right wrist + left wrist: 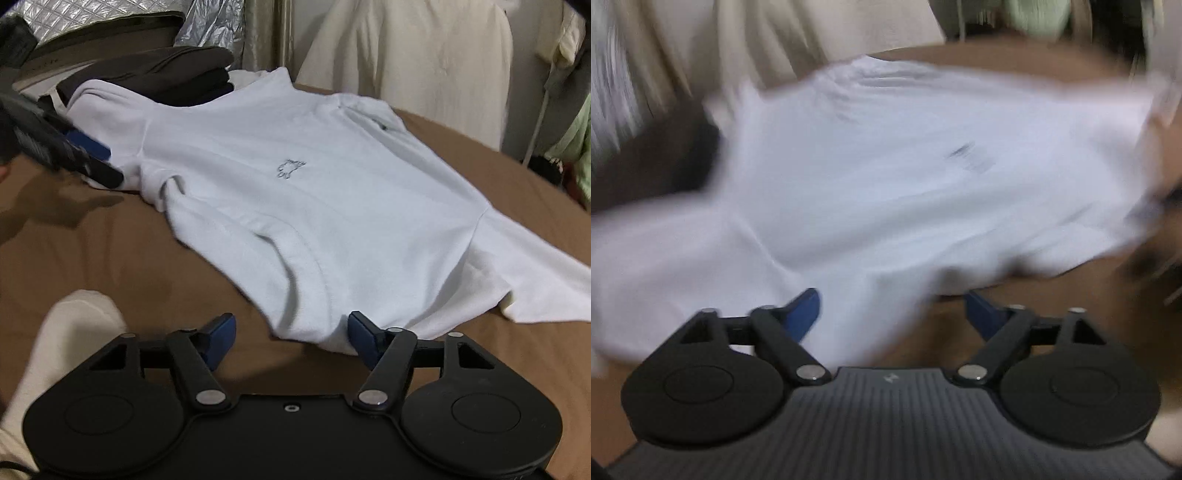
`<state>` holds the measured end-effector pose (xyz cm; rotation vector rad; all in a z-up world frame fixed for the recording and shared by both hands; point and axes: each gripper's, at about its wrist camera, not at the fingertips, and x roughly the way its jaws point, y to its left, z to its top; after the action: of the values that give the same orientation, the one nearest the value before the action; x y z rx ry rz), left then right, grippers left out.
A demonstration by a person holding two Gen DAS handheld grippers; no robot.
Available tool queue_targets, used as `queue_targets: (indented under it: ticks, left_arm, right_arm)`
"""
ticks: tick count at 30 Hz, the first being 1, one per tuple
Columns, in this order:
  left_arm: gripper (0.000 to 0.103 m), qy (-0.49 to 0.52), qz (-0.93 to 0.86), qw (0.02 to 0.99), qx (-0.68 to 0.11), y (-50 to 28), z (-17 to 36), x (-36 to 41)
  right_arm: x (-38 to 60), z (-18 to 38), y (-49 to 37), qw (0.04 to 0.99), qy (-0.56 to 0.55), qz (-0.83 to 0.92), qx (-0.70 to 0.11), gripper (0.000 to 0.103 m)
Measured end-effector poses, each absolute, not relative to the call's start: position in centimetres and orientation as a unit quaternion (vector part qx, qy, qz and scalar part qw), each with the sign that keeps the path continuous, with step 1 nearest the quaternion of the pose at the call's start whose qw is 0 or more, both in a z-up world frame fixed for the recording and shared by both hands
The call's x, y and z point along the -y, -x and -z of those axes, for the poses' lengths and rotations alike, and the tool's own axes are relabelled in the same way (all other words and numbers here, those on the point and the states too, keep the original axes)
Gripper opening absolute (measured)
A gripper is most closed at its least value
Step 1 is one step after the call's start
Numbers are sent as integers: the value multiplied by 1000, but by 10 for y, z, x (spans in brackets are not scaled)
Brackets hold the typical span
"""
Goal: Fold clothes
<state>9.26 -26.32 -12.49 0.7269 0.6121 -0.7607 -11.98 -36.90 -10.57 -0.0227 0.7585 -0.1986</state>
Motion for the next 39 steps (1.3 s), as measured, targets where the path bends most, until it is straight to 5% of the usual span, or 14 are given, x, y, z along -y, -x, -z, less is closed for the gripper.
queue_targets:
  ticks: [2,3,4,5,6,10,13,17,20,26,29,34,39]
  left_arm:
    - [88,-406,332,814,-248,-93,146,274]
    - [72,-396,340,816,-248,-96,147,272]
    - [52,-382,347,818,-254,-99,146,270]
    - [7,-360,349,821,-274,-103,140,268]
    - [6,-338,341,831,-282,-104,129,263]
    - [6,-226,368,875,-217,-72,52,215]
    - [6,-195,377,870,-250,-54,48,186]
    - [7,-339,357,791,-363,-49,110,214]
    - [10,-394,339,766,-378,-44,124,228]
    - [56,-326,379,752,-430,-40,103,219]
    - [58,-255,430,741,-448,-42,76,206]
    - [75,-153,369,823,-405,-72,26,192]
    - [77,-90,321,860,-386,-131,6,217]
  right_arm:
    - [372,107,114,927,37,114,-355,69]
    - [374,108,111,929,47,117,-349,65]
    - [377,107,107,931,46,108,-346,38]
    - [379,105,104,933,44,99,-343,25]
    - [381,100,103,935,38,89,-342,25]
    - [396,61,119,953,2,48,-301,20]
    - [413,41,142,955,-33,-2,-295,20]
    - [405,72,147,930,-20,-43,-365,20]
    - [396,102,144,912,-12,-37,-408,20]
    - [407,66,149,915,-46,-70,-394,36]
    - [413,47,151,916,-63,-86,-387,42]
    - [440,-8,126,922,-69,-78,-373,44]
    - [447,-60,43,905,28,-43,-423,44]
